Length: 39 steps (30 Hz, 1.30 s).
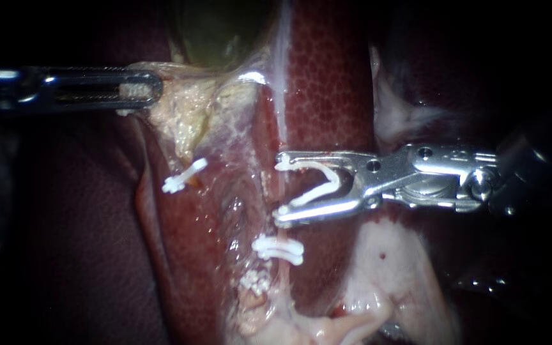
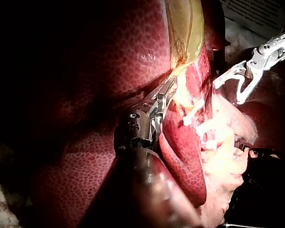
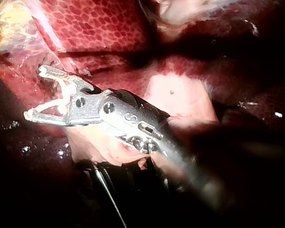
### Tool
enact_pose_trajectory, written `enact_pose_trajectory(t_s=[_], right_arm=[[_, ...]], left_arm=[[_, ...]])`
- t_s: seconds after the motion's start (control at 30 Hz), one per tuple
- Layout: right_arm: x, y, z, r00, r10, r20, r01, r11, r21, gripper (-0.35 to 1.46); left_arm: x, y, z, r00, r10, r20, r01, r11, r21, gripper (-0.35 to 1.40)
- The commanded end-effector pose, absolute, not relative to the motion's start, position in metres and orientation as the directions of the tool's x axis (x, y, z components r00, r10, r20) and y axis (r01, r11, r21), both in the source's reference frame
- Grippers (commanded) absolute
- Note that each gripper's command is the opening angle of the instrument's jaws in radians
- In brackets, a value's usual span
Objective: Clipping third clip right tube
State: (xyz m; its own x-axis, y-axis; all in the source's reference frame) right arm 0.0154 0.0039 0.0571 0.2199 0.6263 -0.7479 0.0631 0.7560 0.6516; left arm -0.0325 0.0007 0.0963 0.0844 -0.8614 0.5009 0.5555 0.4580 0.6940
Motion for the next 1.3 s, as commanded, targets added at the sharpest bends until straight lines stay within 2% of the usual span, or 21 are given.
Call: enact_pose_trajectory(t_s=[0.03,0.43,0.83,1.3], right_arm=[[0.0154,0.0039,0.0571,0.220,0.626,-0.748,0.064,0.756,0.651,0.59],[0.0153,0.0024,0.0587,0.222,0.611,-0.760,0.081,0.765,0.638,0.58],[0.0149,-0.0014,0.0653,0.323,0.607,-0.726,0.071,0.750,0.658,0.58],[0.0128,-0.0025,0.0685,0.379,0.618,-0.689,0.055,0.728,0.684,0.56]], left_arm=[[-0.0325,0.0007,0.0963,0.085,-0.861,0.501,0.555,0.458,0.694,-0.21],[-0.0324,0.0007,0.0963,0.085,-0.861,0.501,0.555,0.458,0.694,-0.21],[-0.0322,0.0005,0.0962,0.085,-0.861,0.501,0.555,0.459,0.694,-0.21],[-0.0321,0.0004,0.0960,0.085,-0.861,0.501,0.556,0.459,0.693,-0.21]])
